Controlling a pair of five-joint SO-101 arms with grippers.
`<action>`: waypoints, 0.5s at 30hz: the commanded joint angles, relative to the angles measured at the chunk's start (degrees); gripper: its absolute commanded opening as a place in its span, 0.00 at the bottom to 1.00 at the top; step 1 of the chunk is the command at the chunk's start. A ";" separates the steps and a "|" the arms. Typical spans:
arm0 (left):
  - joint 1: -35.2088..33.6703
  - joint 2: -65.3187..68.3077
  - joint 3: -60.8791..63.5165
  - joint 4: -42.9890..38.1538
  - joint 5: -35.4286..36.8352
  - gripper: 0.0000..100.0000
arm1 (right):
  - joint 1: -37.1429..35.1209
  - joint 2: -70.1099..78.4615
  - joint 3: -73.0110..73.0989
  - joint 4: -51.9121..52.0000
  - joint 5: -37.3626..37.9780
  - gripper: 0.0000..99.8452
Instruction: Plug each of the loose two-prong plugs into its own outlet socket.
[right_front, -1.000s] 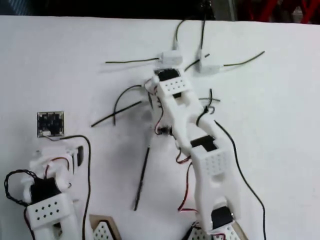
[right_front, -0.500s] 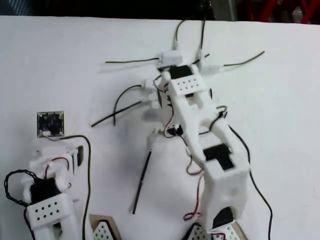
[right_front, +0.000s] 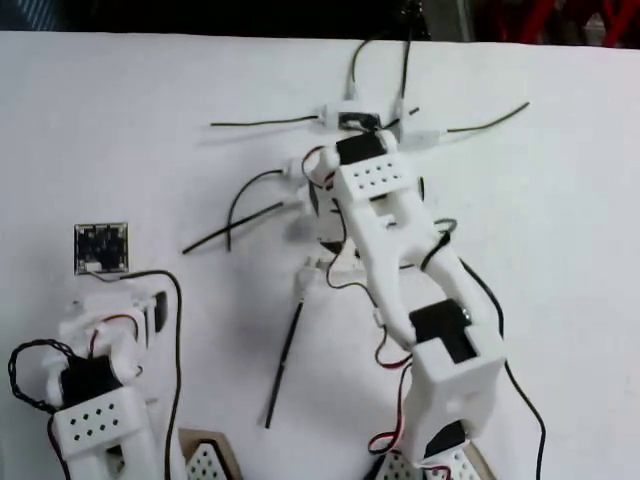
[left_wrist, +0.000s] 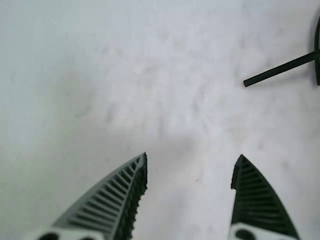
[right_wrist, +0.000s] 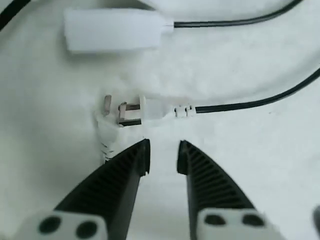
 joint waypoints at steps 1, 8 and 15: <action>-0.57 -0.84 -0.26 -1.14 0.18 0.27 | -1.10 0.75 -0.35 -0.31 -5.54 0.23; -0.57 -0.84 -0.26 -1.14 0.18 0.27 | -2.95 5.67 -0.44 -4.88 -8.09 0.24; -0.57 -0.84 -0.26 -1.14 0.18 0.27 | -3.03 8.66 -0.44 -9.19 -10.20 0.24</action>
